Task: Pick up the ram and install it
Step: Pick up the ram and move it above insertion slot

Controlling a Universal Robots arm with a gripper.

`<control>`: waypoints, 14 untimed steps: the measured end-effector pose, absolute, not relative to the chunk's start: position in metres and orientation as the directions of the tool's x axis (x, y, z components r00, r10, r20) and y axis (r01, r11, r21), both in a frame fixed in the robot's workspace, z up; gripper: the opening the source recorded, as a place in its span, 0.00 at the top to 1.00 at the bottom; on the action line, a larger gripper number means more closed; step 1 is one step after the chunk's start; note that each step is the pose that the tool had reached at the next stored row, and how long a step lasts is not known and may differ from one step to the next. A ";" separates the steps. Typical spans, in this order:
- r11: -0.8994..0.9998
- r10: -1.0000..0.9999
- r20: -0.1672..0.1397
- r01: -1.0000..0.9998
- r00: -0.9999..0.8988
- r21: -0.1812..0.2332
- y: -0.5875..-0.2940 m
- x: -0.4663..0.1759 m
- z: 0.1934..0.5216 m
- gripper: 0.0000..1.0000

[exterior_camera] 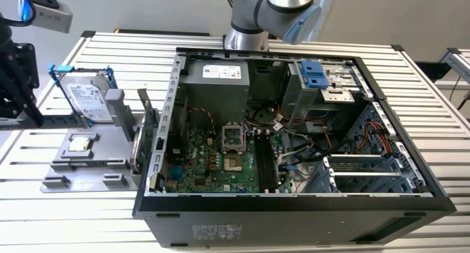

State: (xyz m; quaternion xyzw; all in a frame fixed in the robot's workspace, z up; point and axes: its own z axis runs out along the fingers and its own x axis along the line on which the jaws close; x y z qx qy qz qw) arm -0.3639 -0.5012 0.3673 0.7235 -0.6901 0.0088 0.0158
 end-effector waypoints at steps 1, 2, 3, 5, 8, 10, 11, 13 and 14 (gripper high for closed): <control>-0.047 -0.998 0.034 -0.999 0.047 0.011 -0.501 -0.364 0.368 1.00; -0.047 -0.998 0.035 -0.999 0.047 0.011 -0.501 -0.364 0.369 1.00; -0.047 -0.998 0.035 -0.999 0.047 0.011 -0.501 -0.364 0.370 1.00; -0.047 -0.998 0.035 -0.999 0.047 0.011 -0.501 -0.364 0.371 1.00; -0.047 -0.998 0.035 -0.999 0.047 0.011 -0.501 -0.364 0.374 1.00; -0.047 -0.998 0.034 -0.999 0.047 0.011 -0.501 -0.364 0.376 1.00; -0.047 -0.998 0.035 -0.999 0.047 0.011 -0.501 -0.364 0.377 1.00; -0.047 -0.998 0.035 -0.999 0.047 0.011 -0.501 -0.364 0.379 1.00; -0.047 -0.998 0.035 -0.999 0.047 0.011 -0.501 -0.364 0.380 1.00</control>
